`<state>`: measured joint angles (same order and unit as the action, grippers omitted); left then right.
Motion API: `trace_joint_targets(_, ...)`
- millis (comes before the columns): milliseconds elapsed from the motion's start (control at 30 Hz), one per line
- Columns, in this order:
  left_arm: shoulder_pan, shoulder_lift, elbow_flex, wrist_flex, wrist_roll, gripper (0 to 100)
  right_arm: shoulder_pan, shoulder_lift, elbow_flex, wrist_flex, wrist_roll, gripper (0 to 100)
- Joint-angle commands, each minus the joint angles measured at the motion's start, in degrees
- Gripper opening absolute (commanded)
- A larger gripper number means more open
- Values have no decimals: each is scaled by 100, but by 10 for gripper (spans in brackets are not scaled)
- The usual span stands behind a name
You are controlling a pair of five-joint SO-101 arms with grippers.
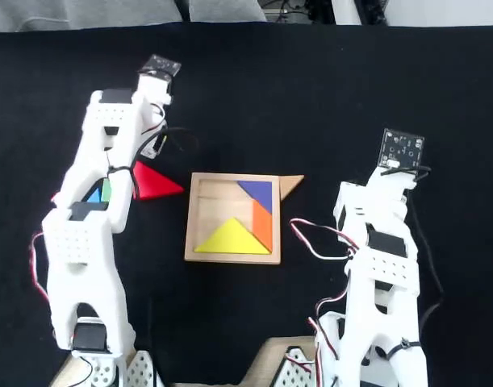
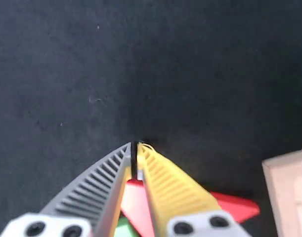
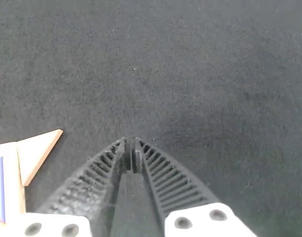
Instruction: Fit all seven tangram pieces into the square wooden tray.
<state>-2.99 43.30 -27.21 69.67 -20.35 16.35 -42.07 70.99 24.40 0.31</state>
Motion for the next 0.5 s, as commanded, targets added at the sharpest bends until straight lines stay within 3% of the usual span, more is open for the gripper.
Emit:
trace_joint_targets(0,-171,167,-664,-26,18,29,-97,-171,-4,-149,0,21)
trace_joint_targets(467,-523,273,-769,2207,-1248,29,-97,-171,-22,-158,0,21)
